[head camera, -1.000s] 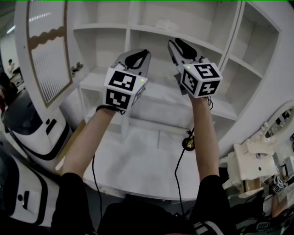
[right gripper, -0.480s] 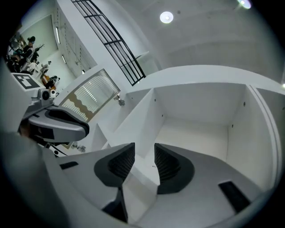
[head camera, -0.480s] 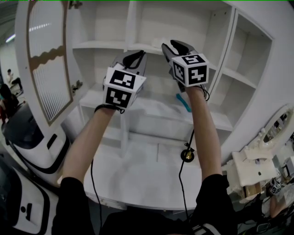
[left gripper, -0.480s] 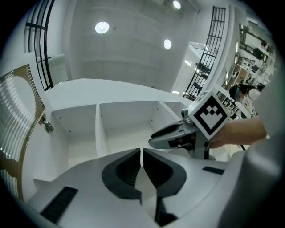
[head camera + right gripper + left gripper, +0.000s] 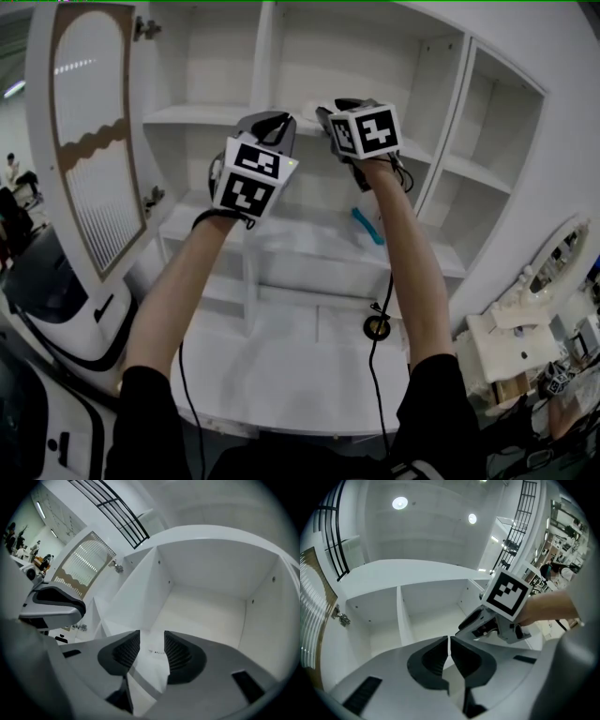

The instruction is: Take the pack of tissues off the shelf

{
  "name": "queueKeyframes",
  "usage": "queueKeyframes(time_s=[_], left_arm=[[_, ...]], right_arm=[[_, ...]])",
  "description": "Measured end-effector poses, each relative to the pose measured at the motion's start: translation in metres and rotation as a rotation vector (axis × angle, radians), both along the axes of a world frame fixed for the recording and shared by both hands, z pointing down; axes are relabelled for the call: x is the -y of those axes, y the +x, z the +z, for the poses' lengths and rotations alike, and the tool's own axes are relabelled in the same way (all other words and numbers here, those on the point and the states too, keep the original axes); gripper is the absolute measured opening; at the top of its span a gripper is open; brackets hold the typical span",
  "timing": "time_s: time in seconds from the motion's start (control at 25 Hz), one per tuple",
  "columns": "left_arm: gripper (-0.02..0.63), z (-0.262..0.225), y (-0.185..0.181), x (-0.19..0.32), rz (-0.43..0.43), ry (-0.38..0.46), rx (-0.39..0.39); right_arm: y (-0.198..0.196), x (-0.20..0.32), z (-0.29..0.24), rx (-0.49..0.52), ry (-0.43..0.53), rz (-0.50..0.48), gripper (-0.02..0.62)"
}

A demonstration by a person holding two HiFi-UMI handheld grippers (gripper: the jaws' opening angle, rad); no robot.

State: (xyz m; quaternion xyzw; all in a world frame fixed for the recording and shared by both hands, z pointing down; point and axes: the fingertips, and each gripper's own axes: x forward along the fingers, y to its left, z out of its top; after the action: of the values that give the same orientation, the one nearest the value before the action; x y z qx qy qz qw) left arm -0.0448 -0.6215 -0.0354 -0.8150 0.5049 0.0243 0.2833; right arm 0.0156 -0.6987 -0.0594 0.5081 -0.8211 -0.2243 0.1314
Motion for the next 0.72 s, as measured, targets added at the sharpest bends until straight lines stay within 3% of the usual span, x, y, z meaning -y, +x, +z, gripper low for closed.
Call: queueKeyframes(time_s=[0.24,0.32,0.72], left_arm=[[0.012,-0.01,0.001,0.002,0.0,-0.01,0.018],[0.012,-0.013,-0.001,0.002,0.0,-0.014,0.012],[0.012,-0.017,0.002,-0.004,0.016,-0.016,0.023]], right_arm=[[-0.002,0.015,0.008,-0.079,-0.133,0.065,0.15],[0.001,0.019,0.008,-0.069,-0.163,0.086,0.117],[0.007,0.048,0.015,-0.065,-0.34,0.151,0.115]])
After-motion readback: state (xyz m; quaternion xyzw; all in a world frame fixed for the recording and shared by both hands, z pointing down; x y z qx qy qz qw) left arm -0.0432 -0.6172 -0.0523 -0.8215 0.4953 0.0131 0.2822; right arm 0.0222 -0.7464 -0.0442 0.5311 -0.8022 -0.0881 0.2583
